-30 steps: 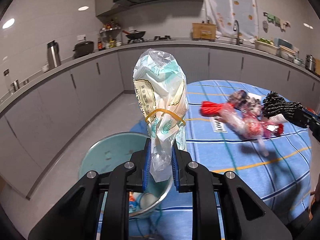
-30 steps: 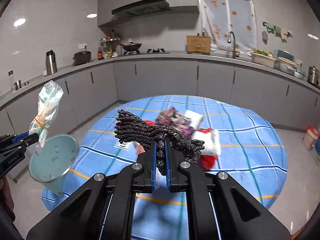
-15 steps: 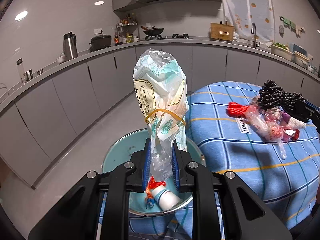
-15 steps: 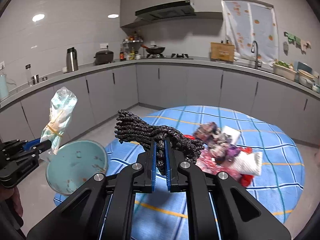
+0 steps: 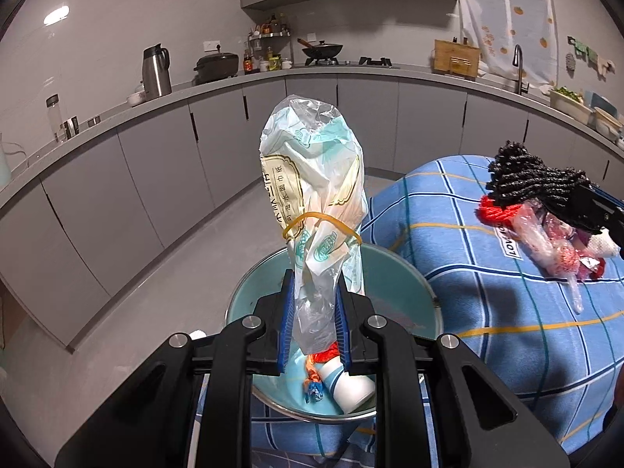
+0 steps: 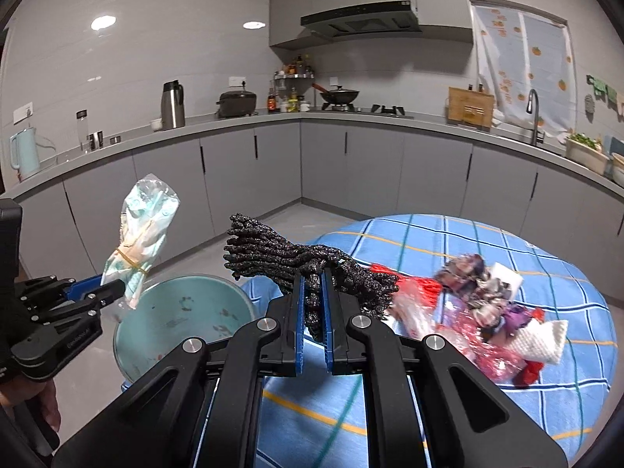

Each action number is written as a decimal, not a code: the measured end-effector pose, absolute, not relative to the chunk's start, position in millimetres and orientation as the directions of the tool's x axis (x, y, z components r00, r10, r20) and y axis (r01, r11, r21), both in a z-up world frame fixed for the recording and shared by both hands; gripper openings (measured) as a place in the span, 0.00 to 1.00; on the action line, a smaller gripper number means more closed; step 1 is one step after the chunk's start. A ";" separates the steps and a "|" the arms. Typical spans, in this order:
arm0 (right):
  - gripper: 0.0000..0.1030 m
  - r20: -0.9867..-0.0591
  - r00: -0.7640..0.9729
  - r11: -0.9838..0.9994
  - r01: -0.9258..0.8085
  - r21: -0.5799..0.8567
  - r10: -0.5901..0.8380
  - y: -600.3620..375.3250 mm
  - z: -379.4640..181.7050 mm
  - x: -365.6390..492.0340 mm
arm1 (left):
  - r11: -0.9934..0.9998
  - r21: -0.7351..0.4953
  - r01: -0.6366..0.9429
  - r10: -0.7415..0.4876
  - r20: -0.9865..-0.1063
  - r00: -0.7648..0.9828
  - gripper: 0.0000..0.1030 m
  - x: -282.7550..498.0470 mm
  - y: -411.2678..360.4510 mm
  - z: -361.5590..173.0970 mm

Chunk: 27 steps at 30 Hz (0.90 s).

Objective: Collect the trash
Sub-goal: 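Carry the plastic bag and black mesh net over the teal bucket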

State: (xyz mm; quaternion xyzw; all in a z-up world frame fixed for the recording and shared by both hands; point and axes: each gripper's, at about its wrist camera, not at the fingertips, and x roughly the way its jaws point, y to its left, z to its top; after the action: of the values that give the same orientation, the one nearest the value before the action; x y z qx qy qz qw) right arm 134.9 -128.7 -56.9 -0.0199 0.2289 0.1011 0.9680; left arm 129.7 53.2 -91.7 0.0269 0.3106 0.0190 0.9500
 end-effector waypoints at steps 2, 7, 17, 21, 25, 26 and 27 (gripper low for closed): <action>0.09 -0.451 0.870 0.976 -0.218 0.009 0.198 -122.4 -56.7 140.0 | 0.998 0.061 -0.023 0.055 -0.593 0.803 0.19 130.9 56.3 -93.1; 0.09 -0.459 0.859 0.969 -0.249 0.009 0.225 -106.4 -56.7 150.3 | 0.998 0.057 -0.031 0.060 -0.601 0.797 0.19 132.7 60.7 -96.0; 0.09 -0.476 0.843 0.959 -0.285 -0.001 0.250 -83.7 -61.5 164.6 | 0.998 0.050 -0.043 0.065 -0.620 0.782 0.19 138.7 65.9 -102.9; 0.09 -0.491 0.833 0.955 -0.296 -0.006 0.255 -74.7 -68.0 169.4 | 0.998 0.045 -0.048 0.066 -0.630 0.773 0.19 142.9 69.3 -107.3; 0.09 -0.509 0.821 0.952 -0.305 -0.010 0.258 -65.0 -74.7 177.3 | 0.998 0.041 -0.044 0.060 -0.642 0.764 0.19 146.4 70.4 -113.1; 0.09 -0.514 0.817 0.951 -0.308 -0.008 0.261 -62.7 -76.3 179.6 | 0.998 0.040 -0.043 0.058 -0.645 0.762 0.19 148.0 71.0 -113.7; 0.09 -0.518 0.814 0.950 -0.312 -0.008 0.263 -60.5 -78.9 181.1 | 0.998 0.038 -0.041 0.056 -0.649 0.759 0.19 148.9 71.2 -115.2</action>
State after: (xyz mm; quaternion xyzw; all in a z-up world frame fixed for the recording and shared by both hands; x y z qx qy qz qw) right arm 181.1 -60.5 -78.9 -0.0463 0.2647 0.1509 0.9513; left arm 148.9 71.2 -115.2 0.0108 0.3463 0.0257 0.9377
